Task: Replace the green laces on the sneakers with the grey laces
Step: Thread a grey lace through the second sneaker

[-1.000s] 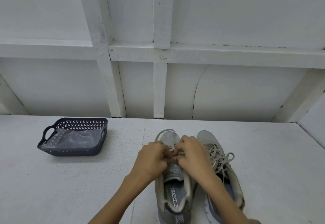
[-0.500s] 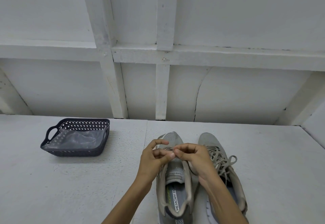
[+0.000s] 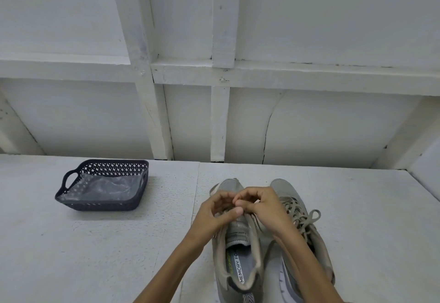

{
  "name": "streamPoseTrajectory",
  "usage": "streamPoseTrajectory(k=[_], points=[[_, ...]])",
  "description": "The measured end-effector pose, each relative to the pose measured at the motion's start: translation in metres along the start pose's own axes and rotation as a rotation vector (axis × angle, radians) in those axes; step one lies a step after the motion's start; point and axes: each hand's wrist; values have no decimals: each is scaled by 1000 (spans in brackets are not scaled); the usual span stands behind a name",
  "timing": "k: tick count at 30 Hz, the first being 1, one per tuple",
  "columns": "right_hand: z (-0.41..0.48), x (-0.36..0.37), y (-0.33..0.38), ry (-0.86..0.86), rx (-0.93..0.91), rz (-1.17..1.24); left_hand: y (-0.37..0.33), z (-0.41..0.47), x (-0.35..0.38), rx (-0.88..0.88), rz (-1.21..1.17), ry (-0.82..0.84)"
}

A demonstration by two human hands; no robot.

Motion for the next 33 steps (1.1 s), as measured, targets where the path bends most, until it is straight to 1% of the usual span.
streamPoseTrajectory(k=[5, 8, 10, 15, 21, 23, 25, 26, 27, 28, 29, 30, 31, 33], points=[[7, 4, 7, 21, -63, -88, 5, 3, 5, 108, 149, 5], [13, 3, 23, 57, -69, -42, 3, 9, 5, 160, 288, 58], [20, 1, 40, 68, -89, -24, 3, 11, 3, 170, 324, 76], [39, 4, 73, 118, -112, 34, 1, 12, -1, 180, 315, 70], [48, 10, 82, 199, -132, 35, -2, 19, -5, 181, 302, 60], [48, 10, 79, 236, -139, -10, -1, 19, -9, 136, 269, 119], [48, 7, 74, 268, -135, -43, 1, 19, -14, 69, 128, 180], [48, 5, 71, 274, -130, -42, 2, 21, -16, 36, 34, 137], [48, 2, 68, 271, -122, -34, 5, 25, -17, 1, -36, 31], [49, 0, 65, 263, -112, -27, 11, 32, -18, -32, -60, -119], [49, -2, 61, 251, -100, -22, 18, 41, -20, -70, -22, -277], [49, -4, 57, 241, -83, -22, 25, 51, -23, -127, 57, -396], [50, -5, 53, 235, -64, -24, 32, 60, -25, -202, 140, -434], [51, -5, 43, 249, -9, -31, 45, 76, -27, -300, 319, -347]])
Point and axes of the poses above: each hand's wrist, its own z-axis towards the middle knuckle, its own x-axis out of the palm, y = z × x, and after that the axes turned 12 degrees about -y, right-handed
